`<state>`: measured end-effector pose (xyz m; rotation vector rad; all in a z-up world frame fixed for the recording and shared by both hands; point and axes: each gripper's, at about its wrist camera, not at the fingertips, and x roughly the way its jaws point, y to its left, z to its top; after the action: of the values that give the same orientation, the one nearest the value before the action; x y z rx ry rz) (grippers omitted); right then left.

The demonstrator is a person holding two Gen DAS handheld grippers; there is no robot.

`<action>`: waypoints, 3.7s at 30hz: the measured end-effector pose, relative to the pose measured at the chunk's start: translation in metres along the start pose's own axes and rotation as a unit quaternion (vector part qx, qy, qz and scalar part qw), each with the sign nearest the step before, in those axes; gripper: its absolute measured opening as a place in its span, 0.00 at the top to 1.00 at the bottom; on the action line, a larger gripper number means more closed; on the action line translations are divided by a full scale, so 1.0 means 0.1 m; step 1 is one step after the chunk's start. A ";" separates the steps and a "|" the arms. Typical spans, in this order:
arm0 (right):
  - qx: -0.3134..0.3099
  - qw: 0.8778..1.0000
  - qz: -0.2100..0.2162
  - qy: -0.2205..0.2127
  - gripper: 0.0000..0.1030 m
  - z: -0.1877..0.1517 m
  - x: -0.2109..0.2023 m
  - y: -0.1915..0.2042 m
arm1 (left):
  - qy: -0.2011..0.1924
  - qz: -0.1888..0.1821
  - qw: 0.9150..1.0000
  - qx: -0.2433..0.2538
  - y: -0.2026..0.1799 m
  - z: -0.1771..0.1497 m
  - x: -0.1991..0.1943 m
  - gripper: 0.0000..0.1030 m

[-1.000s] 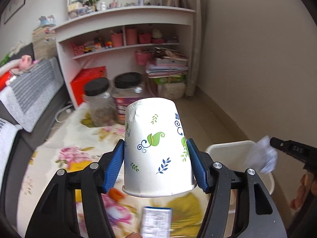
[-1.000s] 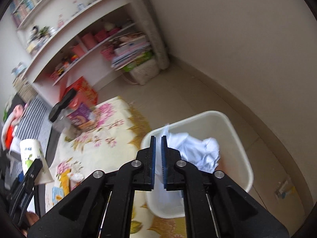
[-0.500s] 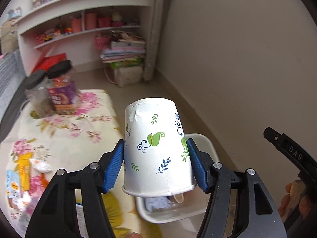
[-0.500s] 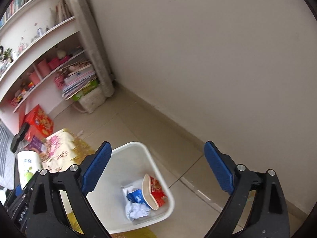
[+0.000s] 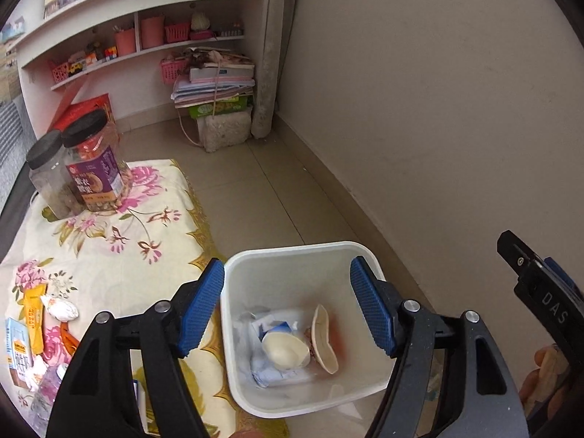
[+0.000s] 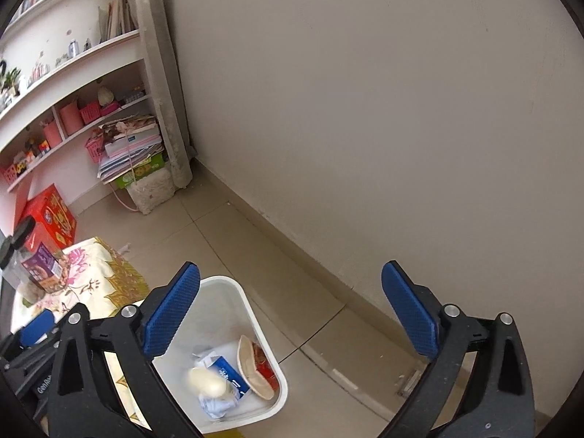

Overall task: Collect trash
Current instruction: 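Drop the white paper cup into the white bin with the left gripper, then move both grippers back over the table and grasp the blue juice box with the left gripper, then grasp the clear water bottle with the right gripper while the left gripper holds the juice box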

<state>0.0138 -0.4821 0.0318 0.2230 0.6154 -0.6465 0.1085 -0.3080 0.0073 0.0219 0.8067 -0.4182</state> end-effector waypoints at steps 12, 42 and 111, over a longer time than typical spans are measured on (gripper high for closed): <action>-0.067 0.997 0.002 -0.032 0.07 -0.16 -0.22 0.60 | -0.053 0.081 0.995 0.015 0.46 -0.07 -0.39 0.27; -0.222 0.966 0.130 -0.018 0.07 -0.99 -0.70 2.67 | 0.032 0.269 0.962 -0.037 2.62 -0.74 -0.62 0.23; -0.191 0.914 0.342 0.108 0.41 -1.45 -0.98 3.85 | -0.036 0.196 0.970 -0.140 3.80 -0.83 -1.38 0.75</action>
<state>0.1243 -0.0774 -0.0225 0.1283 0.8047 0.1842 0.1068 0.1050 -0.0057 -0.0946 0.7614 0.0710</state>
